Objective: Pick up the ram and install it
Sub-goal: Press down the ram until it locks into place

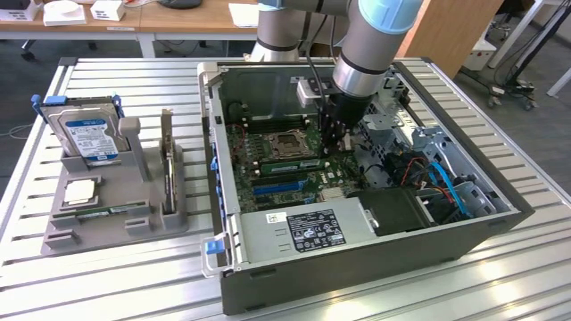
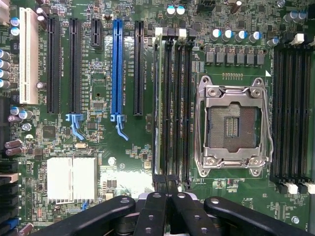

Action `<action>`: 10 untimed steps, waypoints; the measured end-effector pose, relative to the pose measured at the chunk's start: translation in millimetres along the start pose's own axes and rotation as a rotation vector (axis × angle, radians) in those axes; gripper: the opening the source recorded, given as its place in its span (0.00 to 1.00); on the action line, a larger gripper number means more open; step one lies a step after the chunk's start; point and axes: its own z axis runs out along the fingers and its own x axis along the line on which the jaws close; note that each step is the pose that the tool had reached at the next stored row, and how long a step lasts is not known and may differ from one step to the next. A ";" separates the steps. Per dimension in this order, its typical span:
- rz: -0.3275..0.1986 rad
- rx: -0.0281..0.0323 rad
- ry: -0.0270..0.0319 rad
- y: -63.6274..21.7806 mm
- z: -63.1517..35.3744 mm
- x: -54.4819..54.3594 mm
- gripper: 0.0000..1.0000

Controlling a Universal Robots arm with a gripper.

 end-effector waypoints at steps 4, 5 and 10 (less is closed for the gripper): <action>0.000 0.0001 -0.0002 0.0 0.1 0.0 0.10; 0.000 0.0002 -0.0006 -0.1 0.6 -0.1 0.10; 0.000 0.0001 0.0000 -0.1 1.3 0.0 0.10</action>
